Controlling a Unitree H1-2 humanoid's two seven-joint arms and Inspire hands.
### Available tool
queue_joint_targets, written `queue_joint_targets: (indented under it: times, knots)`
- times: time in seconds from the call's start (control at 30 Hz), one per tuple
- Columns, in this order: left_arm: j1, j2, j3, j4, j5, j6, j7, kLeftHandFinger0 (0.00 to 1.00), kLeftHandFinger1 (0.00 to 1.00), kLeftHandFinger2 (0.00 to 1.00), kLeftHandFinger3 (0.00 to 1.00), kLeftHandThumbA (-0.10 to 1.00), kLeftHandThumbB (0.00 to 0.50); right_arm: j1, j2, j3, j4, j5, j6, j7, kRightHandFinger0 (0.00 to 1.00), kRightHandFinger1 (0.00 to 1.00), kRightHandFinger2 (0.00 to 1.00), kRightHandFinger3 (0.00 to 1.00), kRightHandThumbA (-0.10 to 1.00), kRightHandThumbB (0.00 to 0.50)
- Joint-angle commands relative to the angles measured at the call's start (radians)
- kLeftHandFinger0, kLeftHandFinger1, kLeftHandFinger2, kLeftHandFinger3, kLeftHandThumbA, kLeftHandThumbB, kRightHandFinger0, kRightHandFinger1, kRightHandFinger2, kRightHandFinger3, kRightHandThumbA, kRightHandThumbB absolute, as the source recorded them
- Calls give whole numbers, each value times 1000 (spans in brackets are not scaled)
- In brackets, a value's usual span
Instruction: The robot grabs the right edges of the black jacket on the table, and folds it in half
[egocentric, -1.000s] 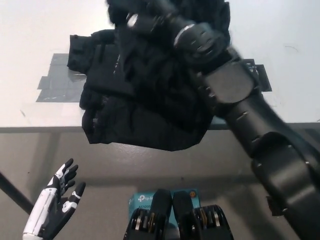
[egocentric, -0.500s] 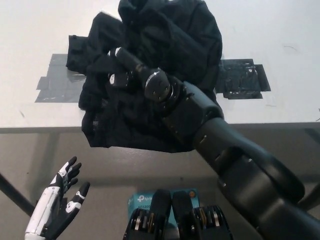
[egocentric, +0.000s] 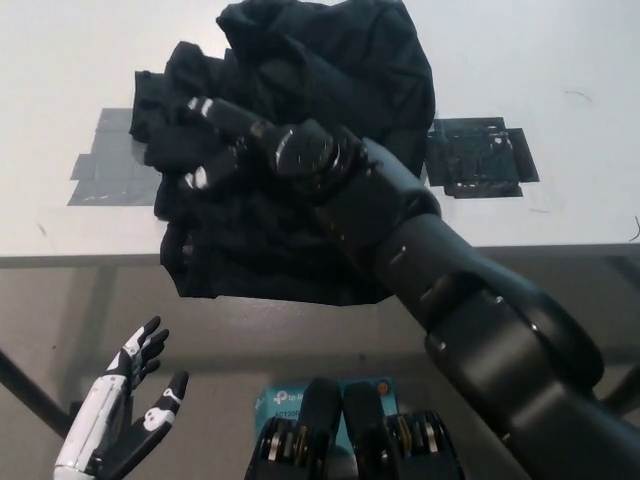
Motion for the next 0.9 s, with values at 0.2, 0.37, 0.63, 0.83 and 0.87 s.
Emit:
queue_joint_targets:
  times: [0.2, 0.37, 0.63, 0.83, 0.87]
  knots:
    - [-9, 25, -1, -1, -20, 3, -35, 1000, 1000, 1000, 1000, 615, 30, -163, 13, -190, -263, 179, 238, 240, 1000, 1000, 1000, 1000, 899, 500]
    - [1, 12, -3, -2, -7, 2, -25, 1000, 1000, 1000, 1000, 616, 31, -151, -17, -274, -534, 256, 365, 277, 1000, 1000, 1000, 1000, 1000, 475]
    - [20, 25, 13, -20, -7, -26, -23, 1000, 1000, 1000, 1000, 637, 20, -47, -244, -331, -1111, 560, 418, 130, 1000, 1000, 1000, 1000, 1000, 500]
    - [22, 17, 28, -7, -23, -31, -14, 1000, 1000, 1000, 1000, 610, 11, 8, -542, -291, -1352, 757, 418, 69, 1000, 1000, 1000, 1000, 1000, 499]
    - [22, 18, 30, -8, -24, -32, -14, 1000, 1000, 1000, 1000, 611, 12, 13, -556, -291, -1365, 764, 418, 66, 1000, 1000, 1000, 1000, 1000, 500]
